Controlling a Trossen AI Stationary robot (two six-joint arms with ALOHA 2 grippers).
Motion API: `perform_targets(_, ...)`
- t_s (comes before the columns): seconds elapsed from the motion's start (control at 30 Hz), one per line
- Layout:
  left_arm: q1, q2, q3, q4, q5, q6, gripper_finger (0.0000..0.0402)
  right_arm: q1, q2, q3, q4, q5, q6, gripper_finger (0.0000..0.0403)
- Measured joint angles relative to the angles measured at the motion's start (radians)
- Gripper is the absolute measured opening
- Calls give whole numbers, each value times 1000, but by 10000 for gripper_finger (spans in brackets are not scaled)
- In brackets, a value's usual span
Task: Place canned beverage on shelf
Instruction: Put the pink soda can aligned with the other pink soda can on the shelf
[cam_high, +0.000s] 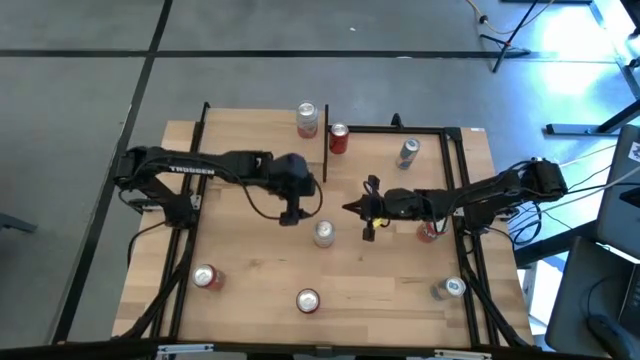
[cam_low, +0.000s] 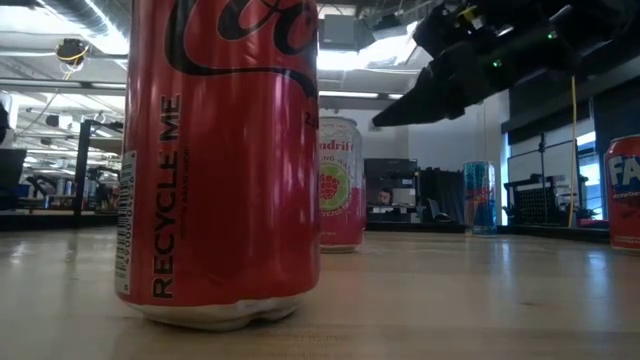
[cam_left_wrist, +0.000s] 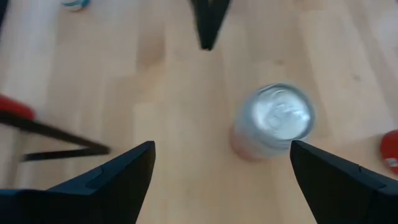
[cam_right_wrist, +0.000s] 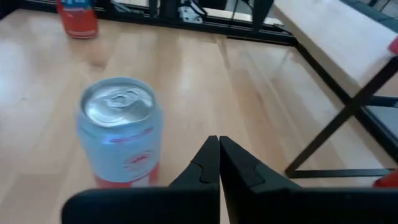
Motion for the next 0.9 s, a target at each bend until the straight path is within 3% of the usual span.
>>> perform_targets(0.2, -96, 0, -33, 75, -1, -39, 353, 60, 0, 0, -31, 0, 38, 1)
perform_targets(0.4, -171, -1, -89, 205, -109, -51, 353, 121, 0, 0, -47, 44, 61, 1)
perform_targets(0.9, -203, 4, -312, 604, -235, -171, 353, 140, 0, 0, -47, 61, 85, 1)
